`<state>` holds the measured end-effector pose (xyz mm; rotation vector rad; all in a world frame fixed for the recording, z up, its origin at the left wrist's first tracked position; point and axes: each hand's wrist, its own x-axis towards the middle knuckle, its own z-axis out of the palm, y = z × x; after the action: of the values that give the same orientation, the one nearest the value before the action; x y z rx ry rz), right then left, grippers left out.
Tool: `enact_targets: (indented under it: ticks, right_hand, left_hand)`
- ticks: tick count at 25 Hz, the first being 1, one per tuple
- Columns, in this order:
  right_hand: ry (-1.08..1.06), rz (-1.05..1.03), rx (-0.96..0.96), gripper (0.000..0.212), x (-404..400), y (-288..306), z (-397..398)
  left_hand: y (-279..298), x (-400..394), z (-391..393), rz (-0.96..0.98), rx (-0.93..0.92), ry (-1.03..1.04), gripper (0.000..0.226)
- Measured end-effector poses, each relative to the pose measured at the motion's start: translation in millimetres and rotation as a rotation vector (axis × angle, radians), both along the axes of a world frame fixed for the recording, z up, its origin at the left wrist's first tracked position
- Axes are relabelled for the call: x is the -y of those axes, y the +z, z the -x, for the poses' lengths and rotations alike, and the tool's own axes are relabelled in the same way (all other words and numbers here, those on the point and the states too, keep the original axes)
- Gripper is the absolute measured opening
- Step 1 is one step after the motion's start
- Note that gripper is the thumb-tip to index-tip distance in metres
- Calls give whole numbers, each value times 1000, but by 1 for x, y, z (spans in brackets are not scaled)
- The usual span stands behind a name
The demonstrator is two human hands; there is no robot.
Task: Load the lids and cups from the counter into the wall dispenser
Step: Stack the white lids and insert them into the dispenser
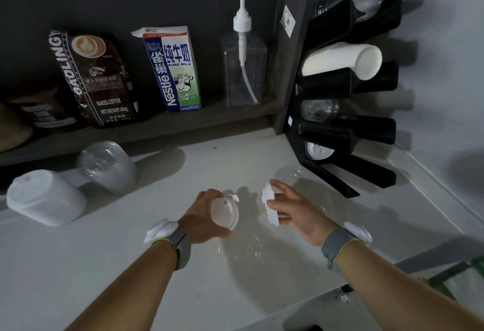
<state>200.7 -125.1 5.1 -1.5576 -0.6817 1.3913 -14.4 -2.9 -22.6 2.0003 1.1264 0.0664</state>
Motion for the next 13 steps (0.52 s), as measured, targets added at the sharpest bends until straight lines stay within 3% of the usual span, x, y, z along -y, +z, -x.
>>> enact_targets:
  ticks: [5,13]
  right_hand:
    - [-38,1,-161,40,-9,-3,12]
    - [-9,-34,-236,43,-28,7,23]
  left_hand:
    - [2,0,0,134,144,117,84]
    - [34,7,-9,299,465,142,74]
